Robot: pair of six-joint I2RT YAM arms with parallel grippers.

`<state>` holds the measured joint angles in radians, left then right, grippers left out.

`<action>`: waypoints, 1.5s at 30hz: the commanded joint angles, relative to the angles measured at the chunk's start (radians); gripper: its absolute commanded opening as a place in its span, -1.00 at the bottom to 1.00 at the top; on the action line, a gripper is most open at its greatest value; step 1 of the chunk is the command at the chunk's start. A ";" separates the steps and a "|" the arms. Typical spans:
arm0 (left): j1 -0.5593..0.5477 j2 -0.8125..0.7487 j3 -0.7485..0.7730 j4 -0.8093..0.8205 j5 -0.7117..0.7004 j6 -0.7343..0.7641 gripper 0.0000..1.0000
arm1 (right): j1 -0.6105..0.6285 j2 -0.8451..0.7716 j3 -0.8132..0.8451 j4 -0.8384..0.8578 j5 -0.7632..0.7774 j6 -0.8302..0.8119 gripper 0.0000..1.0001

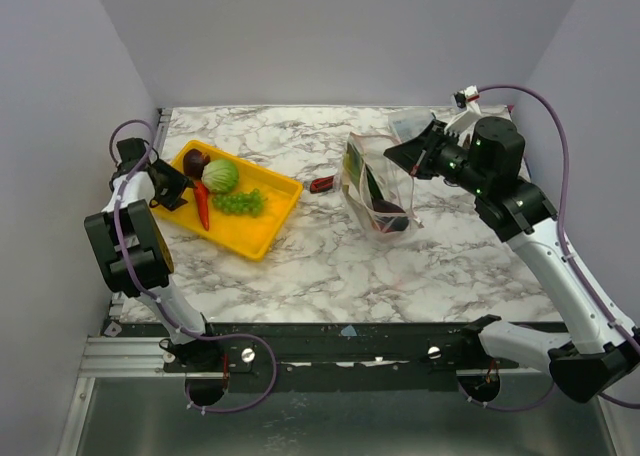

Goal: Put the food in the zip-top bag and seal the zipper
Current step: Adjust the bin at the center of the board.

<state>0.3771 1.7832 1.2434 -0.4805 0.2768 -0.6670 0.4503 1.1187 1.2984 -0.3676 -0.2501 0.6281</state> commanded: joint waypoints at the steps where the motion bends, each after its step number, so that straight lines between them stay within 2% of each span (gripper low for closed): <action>1: 0.005 -0.038 -0.041 0.202 -0.014 -0.251 0.08 | 0.000 0.008 0.037 0.063 -0.029 0.015 -0.99; 3: 0.006 -0.052 -0.091 0.274 -0.027 -0.328 0.24 | 0.000 0.014 0.039 0.065 -0.036 0.019 -0.99; 4: 0.008 -0.055 -0.116 0.323 -0.030 -0.365 0.38 | -0.001 0.017 0.042 0.064 -0.038 0.019 -0.99; 5: 0.007 -0.061 -0.141 0.363 -0.036 -0.402 0.90 | 0.000 0.019 0.044 0.063 -0.037 0.020 -0.99; 6: 0.007 -0.060 -0.153 0.392 -0.048 -0.421 0.96 | 0.000 0.019 0.044 0.064 -0.034 0.018 -0.99; 12: 0.005 -0.046 -0.161 0.344 -0.165 -0.418 0.97 | 0.001 0.025 0.053 0.053 -0.023 0.015 -0.99; 17: -0.017 -0.041 -0.162 0.321 -0.159 -0.421 0.94 | 0.000 0.045 0.050 0.065 -0.033 0.024 -0.99; 22: -0.062 0.016 -0.073 0.241 -0.096 -0.442 0.90 | 0.000 0.053 0.046 0.086 -0.034 0.036 -0.99; 26: -0.114 0.062 -0.136 0.368 0.065 -0.572 0.92 | 0.000 0.058 0.052 0.091 -0.040 0.041 -0.99; 30: -0.177 0.030 -0.213 0.454 0.059 -0.616 0.97 | 0.001 0.050 0.052 0.075 -0.026 0.032 -0.99; 32: -0.209 -0.038 -0.278 0.513 0.021 -0.629 0.97 | 0.001 0.047 0.048 0.071 -0.021 0.030 -0.99; 38: -0.270 -0.223 -0.361 0.454 -0.106 -0.535 0.97 | 0.000 0.047 0.030 0.094 -0.032 0.046 -0.99; 42: -0.283 -0.323 -0.356 0.335 -0.305 -0.343 0.97 | 0.000 0.050 0.026 0.107 -0.056 0.057 -0.99; 45: -0.276 -0.348 -0.354 0.308 -0.330 -0.251 0.97 | 0.001 0.047 0.023 0.105 -0.053 0.056 -0.99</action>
<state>0.0952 1.4830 0.8810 -0.0933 0.0986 -1.0981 0.4503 1.1812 1.3064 -0.3367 -0.2695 0.6659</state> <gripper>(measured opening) 0.981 0.005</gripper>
